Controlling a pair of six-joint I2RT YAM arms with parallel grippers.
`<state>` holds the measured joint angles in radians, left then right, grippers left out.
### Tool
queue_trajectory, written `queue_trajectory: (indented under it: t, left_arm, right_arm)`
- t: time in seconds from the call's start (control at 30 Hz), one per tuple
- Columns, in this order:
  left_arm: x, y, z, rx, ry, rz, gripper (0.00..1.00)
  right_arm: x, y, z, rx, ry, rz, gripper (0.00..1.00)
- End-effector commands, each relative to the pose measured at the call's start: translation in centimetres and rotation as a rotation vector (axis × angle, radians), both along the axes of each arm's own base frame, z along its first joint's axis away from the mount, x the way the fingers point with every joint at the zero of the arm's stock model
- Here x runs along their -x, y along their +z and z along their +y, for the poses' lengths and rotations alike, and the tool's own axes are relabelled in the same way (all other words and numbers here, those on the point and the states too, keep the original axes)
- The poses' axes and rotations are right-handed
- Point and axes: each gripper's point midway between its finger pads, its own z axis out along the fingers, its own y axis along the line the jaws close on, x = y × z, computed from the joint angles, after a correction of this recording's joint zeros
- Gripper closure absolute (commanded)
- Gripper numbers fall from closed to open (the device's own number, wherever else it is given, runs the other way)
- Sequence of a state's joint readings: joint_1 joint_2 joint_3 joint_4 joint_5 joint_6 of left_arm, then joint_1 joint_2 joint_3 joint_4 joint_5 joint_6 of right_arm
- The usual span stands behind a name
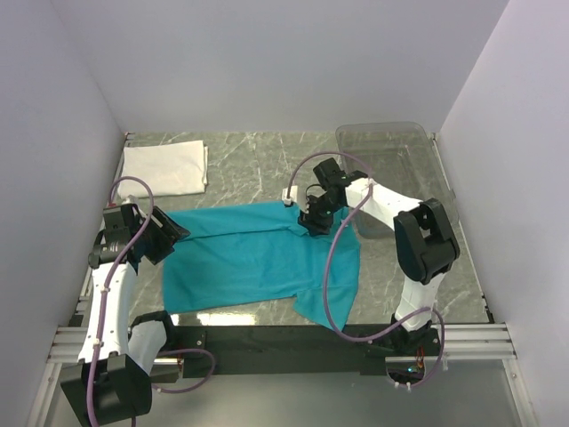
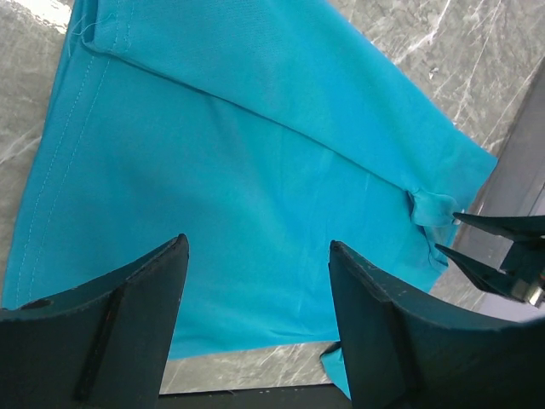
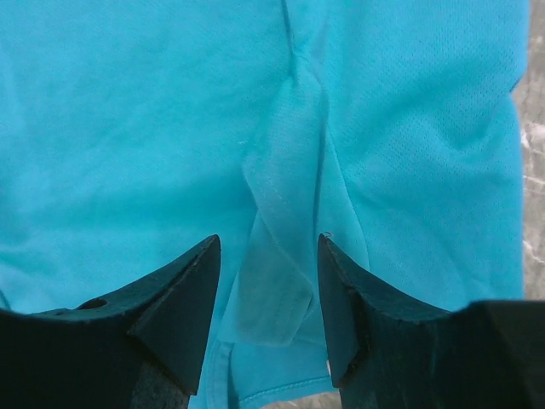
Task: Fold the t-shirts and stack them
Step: Fold the tshirt
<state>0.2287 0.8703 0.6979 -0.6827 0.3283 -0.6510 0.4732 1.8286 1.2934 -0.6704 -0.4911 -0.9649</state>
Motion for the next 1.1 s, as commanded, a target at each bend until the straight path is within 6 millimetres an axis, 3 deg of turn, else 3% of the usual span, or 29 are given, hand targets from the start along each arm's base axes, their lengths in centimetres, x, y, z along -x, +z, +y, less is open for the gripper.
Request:
queue_trajectory:
  t: [0.0, 0.13, 0.33, 0.4, 0.47, 0.67, 0.8, 1.07]
  left_arm:
    - [-0.3, 1.0, -0.2, 0.008, -0.014, -0.037, 0.28]
    - [-0.4, 0.8, -0.2, 0.009, -0.019, -0.032, 0.28]
    - [-0.3, 0.8, -0.3, 0.011, -0.022, -0.031, 0.27]
    - [-0.3, 0.8, -0.3, 0.012, -0.025, -0.032, 0.27]
    - [-0.3, 0.8, -0.3, 0.011, -0.026, -0.031, 0.28]
    - [-0.3, 0.8, -0.4, 0.013, -0.031, -0.031, 0.28]
    - [-0.3, 0.7, -0.4, 0.015, -0.034, -0.03, 0.27]
    - [-0.3, 0.7, -0.6, 0.02, -0.045, -0.029, 0.28]
  right_arm:
    - [-2.0, 0.6, 0.1, 0.03, -0.031, -0.048, 0.45]
    - [-2.6, 0.0, 0.2, 0.05, -0.048, -0.055, 0.5]
    - [-2.2, 1.0, 0.7, 0.022, -0.035, -0.044, 0.72]
    - [-2.1, 1.8, 0.9, 0.001, -0.05, -0.042, 0.89]
    - [-2.1, 2.9, 1.4, -0.031, -0.066, -0.036, 0.99]
    - [-1.2, 5.0, 2.2, -0.087, -0.113, 0.036, 1.0]
    - [0.6, 5.6, 2.4, -0.092, -0.095, 0.12, 1.0]
    - [3.2, 4.7, 1.4, -0.035, -0.018, 0.183, 1.0]
